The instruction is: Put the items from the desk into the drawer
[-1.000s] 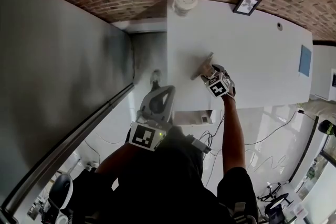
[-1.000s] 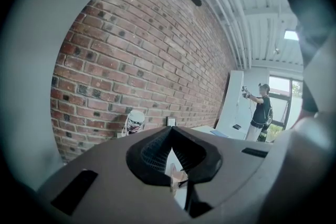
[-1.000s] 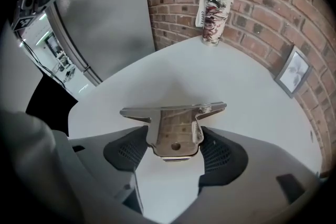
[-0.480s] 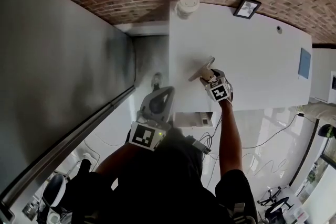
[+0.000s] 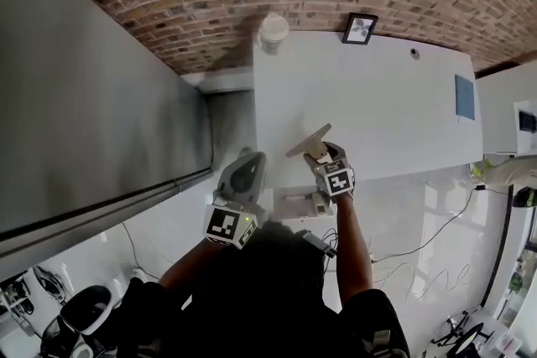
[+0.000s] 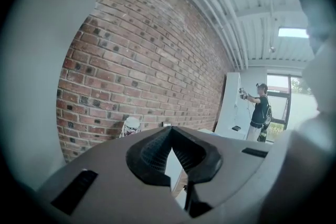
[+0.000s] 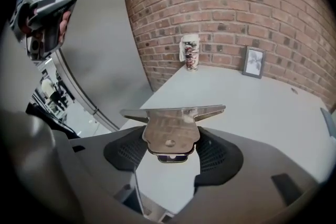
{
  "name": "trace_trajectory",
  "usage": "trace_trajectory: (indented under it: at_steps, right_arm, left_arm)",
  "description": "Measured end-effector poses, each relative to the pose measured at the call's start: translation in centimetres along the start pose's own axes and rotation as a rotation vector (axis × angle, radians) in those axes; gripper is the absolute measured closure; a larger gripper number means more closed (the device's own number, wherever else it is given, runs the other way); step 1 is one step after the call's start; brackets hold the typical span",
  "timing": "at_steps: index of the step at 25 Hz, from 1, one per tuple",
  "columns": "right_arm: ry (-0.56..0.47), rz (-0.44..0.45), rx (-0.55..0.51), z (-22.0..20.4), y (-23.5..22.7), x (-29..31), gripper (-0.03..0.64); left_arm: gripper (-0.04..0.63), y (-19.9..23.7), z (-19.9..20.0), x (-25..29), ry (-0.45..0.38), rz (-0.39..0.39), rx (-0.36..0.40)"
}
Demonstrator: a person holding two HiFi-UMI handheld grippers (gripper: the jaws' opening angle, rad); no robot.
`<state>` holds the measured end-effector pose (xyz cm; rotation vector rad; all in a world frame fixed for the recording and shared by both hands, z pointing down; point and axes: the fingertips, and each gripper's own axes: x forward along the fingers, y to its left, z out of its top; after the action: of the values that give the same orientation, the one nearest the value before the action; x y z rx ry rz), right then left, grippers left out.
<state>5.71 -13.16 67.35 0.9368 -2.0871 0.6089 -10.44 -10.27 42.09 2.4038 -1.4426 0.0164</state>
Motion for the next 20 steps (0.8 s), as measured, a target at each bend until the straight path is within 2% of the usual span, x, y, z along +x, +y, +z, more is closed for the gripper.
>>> trace_trajectory:
  at_steps: [7, 14, 20]
  right_arm:
    - [-0.129, -0.058, 0.156, -2.7, 1.6, -8.2, 0.340]
    - [-0.230, -0.105, 0.173, -5.2, 3.8, -14.1, 0.341]
    - [-0.227, -0.120, 0.191, -7.9, 5.6, -15.1, 0.341]
  left_arm:
    - [0.594, -6.0, 0.3, -3.9, -0.063, 0.009, 0.021]
    - [0.594, -10.3, -0.1, -7.8, -0.066, 0.009, 0.090]
    - [0.594, -11.6, -0.5, -9.2, -0.086, -0.077, 0.068]
